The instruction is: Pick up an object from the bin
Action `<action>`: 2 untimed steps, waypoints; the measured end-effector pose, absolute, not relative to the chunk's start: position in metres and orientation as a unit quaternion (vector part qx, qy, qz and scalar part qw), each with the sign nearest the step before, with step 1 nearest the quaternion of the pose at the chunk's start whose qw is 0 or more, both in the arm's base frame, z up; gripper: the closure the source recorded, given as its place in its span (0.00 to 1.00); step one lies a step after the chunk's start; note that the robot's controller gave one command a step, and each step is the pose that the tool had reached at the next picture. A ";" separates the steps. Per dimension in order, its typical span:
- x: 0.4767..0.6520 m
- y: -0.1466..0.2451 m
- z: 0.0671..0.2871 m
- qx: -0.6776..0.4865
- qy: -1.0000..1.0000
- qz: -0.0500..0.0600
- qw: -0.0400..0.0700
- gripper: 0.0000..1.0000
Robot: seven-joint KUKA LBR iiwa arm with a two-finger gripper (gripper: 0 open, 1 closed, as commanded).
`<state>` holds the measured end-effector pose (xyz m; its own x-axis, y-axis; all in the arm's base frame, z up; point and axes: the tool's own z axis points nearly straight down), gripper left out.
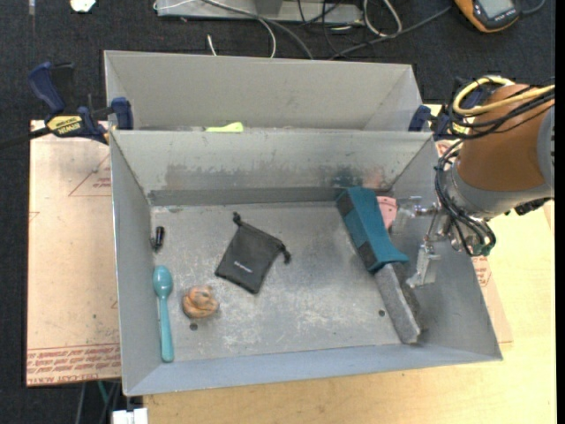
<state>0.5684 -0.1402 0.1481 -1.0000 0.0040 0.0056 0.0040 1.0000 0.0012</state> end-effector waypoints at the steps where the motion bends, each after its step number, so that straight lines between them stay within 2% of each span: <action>1: 0.570 -0.140 0.153 -0.001 -1.000 0.000 -0.001 0.00; 2: 0.637 -0.084 0.127 0.001 -1.000 0.000 -0.003 0.00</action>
Offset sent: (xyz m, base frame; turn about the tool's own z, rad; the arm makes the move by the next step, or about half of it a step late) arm 0.0811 0.0700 -0.0307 -0.0086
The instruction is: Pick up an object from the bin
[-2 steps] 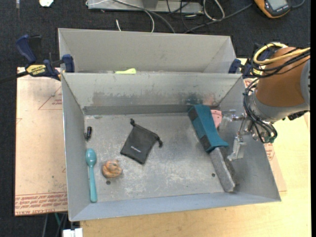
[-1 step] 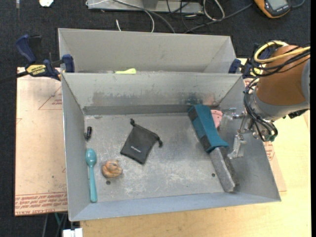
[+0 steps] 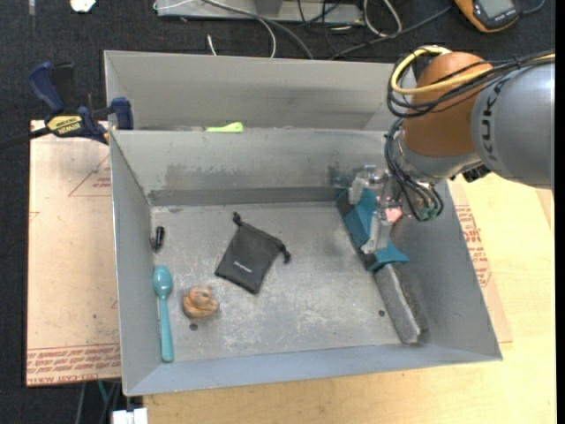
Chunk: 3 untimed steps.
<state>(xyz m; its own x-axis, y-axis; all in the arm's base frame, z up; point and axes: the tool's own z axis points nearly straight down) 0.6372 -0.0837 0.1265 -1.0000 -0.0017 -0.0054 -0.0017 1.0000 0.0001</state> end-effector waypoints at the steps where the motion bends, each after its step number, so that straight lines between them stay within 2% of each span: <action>1: 0.622 -0.093 0.109 -0.085 0.996 0.001 0.004 0.00; 2: 0.626 -0.067 0.120 -0.095 0.995 -0.001 0.002 0.00; 3: 0.629 -0.017 0.121 -0.069 0.998 0.003 0.002 0.00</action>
Offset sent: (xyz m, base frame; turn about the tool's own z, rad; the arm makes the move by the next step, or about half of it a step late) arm 0.0145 0.0819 0.0122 -0.1148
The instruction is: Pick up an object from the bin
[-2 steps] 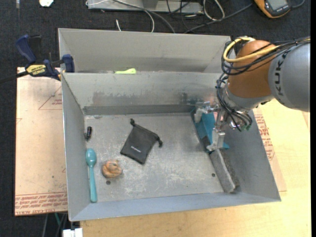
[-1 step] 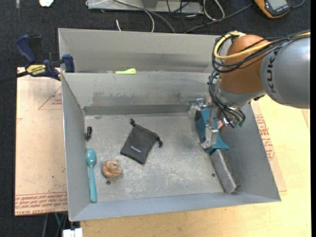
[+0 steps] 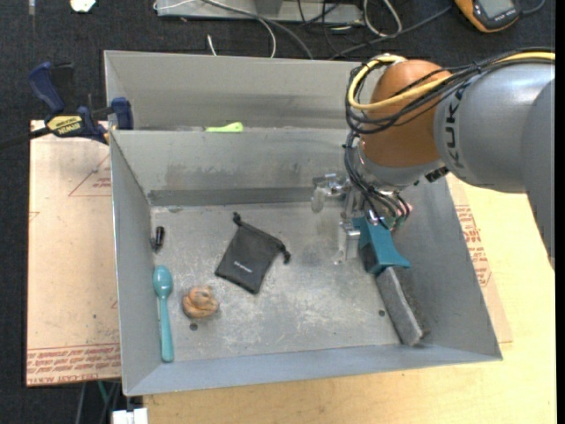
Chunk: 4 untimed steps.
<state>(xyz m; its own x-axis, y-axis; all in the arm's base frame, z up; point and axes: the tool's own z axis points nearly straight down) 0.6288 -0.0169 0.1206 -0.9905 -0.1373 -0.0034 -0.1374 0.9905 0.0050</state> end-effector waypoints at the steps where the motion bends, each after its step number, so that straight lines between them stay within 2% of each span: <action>1: 0.634 0.022 0.142 -0.039 0.999 0.002 0.006 0.00; 2: 0.640 0.025 0.118 0.020 1.000 0.002 0.005 0.00; 3: 0.650 0.091 0.115 0.022 1.000 0.003 0.009 0.00; 4: 0.643 0.094 0.091 0.054 0.999 0.003 0.005 0.00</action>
Offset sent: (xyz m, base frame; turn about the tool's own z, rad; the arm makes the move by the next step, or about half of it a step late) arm 0.0121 0.0369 -0.0129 0.2031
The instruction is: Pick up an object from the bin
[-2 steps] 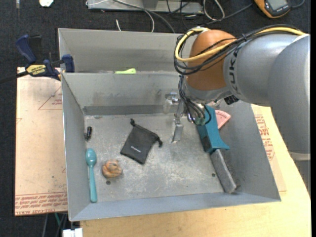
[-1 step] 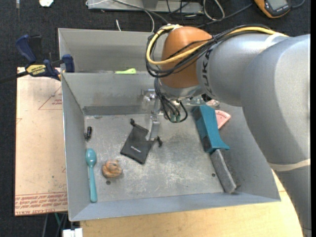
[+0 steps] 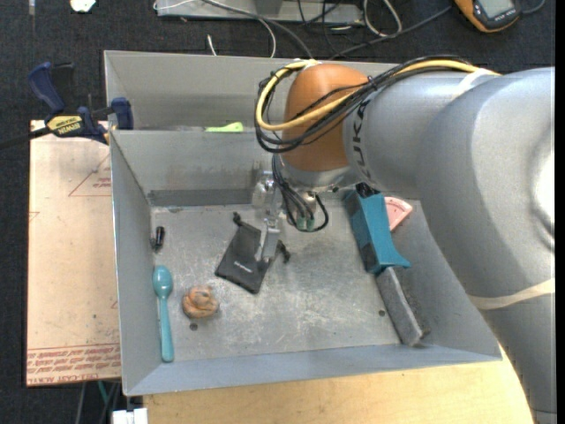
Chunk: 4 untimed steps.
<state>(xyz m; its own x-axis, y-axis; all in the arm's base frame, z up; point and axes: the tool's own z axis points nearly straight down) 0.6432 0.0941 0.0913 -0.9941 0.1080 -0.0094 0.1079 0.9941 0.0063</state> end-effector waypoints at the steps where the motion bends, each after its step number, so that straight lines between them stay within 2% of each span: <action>1: 0.642 0.099 0.076 0.071 0.997 0.004 0.008 0.00; 2: 0.600 0.060 0.072 0.033 0.999 0.002 0.007 1.00; 3: 0.600 0.060 0.072 0.033 0.999 0.002 0.007 1.00; 4: 0.600 0.054 0.131 0.054 0.999 0.003 0.005 1.00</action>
Offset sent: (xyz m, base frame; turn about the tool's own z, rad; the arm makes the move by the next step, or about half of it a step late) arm -0.0448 -0.0339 -0.0213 -0.0430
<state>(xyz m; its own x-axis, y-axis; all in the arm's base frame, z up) 0.6003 0.0544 0.1314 -0.9942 0.1075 -0.0101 0.1075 0.9942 0.0058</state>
